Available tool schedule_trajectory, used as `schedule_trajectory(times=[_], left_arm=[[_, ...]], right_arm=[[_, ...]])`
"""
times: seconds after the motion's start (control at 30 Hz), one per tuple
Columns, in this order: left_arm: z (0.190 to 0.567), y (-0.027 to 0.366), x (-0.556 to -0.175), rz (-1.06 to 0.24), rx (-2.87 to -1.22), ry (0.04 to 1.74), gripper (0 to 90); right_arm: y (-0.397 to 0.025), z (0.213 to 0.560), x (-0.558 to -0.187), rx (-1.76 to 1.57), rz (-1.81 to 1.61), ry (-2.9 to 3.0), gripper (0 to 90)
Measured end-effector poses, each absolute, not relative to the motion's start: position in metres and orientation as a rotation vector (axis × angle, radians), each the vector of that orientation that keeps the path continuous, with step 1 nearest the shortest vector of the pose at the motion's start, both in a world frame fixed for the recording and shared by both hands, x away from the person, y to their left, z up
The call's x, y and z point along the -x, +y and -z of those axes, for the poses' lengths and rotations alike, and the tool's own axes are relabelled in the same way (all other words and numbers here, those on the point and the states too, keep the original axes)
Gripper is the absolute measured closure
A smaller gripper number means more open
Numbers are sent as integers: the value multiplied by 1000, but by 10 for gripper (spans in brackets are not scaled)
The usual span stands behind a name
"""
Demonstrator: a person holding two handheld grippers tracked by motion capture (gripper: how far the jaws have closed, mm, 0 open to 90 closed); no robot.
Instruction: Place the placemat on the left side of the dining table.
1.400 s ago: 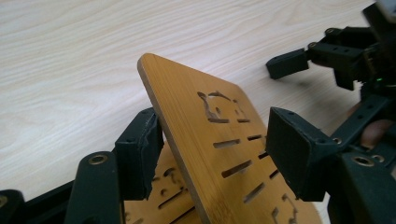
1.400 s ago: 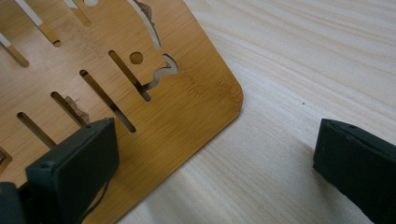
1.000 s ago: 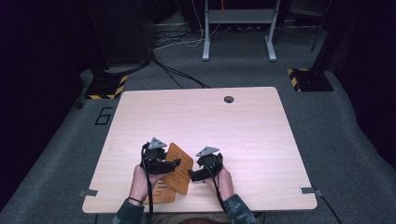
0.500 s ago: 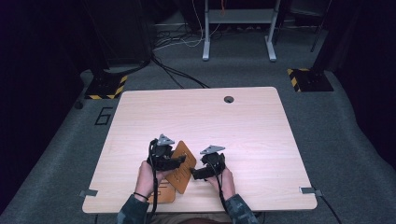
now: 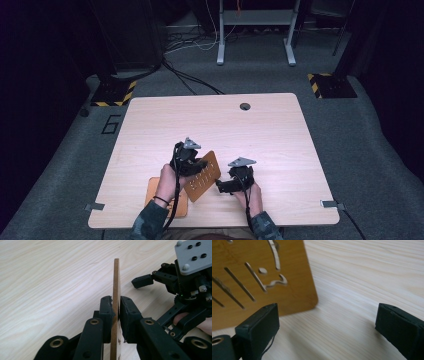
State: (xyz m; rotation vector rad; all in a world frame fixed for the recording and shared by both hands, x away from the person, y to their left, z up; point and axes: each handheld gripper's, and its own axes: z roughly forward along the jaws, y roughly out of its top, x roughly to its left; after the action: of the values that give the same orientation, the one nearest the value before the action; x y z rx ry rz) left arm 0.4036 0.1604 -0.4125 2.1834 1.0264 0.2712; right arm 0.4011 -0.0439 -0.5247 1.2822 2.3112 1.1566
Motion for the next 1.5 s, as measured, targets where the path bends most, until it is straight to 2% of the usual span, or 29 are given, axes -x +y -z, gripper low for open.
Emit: schedule_trajectory(times=[0.13,0.4,0.87,1.13,1.5], left_arm=[[411,153,-410,-267,-2179,1004,860],[407,154,-418,-257,-2151,999,861],[399,200,-428,-290,-2038,1093,861],[398,228,-436,-331,-1993,1171,860],[393,250,-445,-365,-1931,1236,860]], right_arm=[[-66,524,-397,-1309,-1158,2255,44],[-109,518,-390,-1331,-1117,2130,39],[-169,521,-384,-1423,-948,2054,42],[-192,527,-382,-1504,-860,2016,38],[-195,529,-385,-1549,-845,1986,18]])
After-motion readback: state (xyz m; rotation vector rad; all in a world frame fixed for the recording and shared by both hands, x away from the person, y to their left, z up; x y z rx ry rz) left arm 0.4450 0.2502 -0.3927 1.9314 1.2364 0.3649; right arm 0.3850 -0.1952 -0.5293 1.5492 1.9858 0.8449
